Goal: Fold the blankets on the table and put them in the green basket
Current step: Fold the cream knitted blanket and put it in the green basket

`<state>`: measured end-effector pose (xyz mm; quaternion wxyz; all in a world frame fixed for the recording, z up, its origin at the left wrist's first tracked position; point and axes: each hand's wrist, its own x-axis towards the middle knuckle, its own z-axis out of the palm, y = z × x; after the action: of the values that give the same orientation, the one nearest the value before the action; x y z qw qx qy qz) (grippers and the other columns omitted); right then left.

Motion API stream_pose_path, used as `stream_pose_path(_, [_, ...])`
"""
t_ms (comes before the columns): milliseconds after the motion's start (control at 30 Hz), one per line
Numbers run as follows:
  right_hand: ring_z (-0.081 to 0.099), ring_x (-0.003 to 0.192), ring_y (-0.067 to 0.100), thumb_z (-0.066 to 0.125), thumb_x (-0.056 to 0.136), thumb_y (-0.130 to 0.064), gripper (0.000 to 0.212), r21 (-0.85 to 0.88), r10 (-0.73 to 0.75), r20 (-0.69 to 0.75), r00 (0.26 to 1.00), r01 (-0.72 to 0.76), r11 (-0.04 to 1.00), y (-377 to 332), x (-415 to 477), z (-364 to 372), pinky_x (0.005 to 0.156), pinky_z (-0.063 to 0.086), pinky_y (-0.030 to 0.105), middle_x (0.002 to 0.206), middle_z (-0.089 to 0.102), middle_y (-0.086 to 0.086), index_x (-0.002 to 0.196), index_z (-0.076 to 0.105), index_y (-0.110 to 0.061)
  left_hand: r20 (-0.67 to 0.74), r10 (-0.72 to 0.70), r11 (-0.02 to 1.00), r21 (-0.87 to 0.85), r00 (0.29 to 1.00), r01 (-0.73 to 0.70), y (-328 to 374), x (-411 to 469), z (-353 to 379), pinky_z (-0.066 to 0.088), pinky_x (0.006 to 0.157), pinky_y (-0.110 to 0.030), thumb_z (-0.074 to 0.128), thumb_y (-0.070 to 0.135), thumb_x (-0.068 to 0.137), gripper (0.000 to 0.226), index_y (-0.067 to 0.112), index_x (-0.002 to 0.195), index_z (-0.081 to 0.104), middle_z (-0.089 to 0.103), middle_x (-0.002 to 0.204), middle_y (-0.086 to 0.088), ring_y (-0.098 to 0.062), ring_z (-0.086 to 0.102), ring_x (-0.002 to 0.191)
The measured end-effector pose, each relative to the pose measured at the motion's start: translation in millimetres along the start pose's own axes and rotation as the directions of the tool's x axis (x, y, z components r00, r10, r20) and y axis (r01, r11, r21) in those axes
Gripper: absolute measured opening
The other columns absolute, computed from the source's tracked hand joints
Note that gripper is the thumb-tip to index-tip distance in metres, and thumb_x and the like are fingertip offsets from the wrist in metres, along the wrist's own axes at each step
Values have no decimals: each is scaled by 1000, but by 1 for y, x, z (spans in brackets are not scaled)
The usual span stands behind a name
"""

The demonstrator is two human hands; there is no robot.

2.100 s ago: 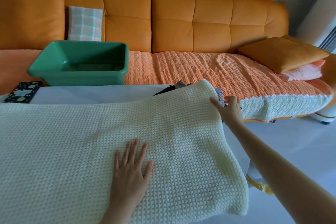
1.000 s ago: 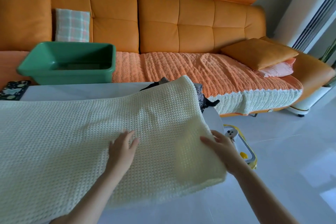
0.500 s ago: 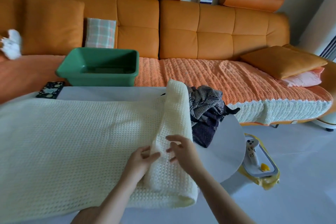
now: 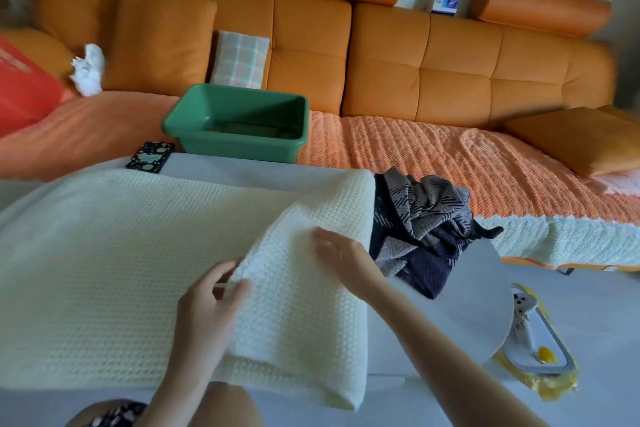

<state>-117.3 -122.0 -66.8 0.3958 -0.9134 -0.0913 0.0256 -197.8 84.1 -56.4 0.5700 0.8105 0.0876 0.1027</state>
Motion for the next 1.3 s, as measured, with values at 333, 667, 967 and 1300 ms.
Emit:
stream_pose_path(333, [49,122,21,54,93,-18,31,-171,-118,-14,993,114,979,-9,64,39,102,36,29,130,56,5,124,58,-12,-5,-176,968,182,984,174,-67,-6,-38,42,71,-28,66,25,84,19,18,101,65,65,87,4,-14,60,82])
stream_pose_path(667, [11,144,33,48,81,-69,98,-634,285,43,957,-194,748,-8,185,9,115,-4,46,152,25,15,149,11,-9,3,-194,977,93,981,193,-80,-3,-36,43,64,-7,78,16,71,27,24,95,66,67,74,13,2,62,75])
stream_pose_path(967, [56,72,15,60,88,-13,8,-18,1,3,1000,-1,1000,-44,200,14,60,41,20,76,56,-1,95,58,-9,-103,-76,990,-129,992,63,-61,2,-48,41,62,-2,80,18,69,44,58,77,63,67,72,25,5,62,71])
stream_pose_path(1300, [29,136,33,68,82,-41,80,-306,91,239,967,-14,952,-57,243,86,111,28,47,148,32,12,145,27,-13,-228,-287,948,-206,930,242,-100,6,-110,44,63,-1,67,55,36,34,57,70,65,72,79,13,6,63,65])
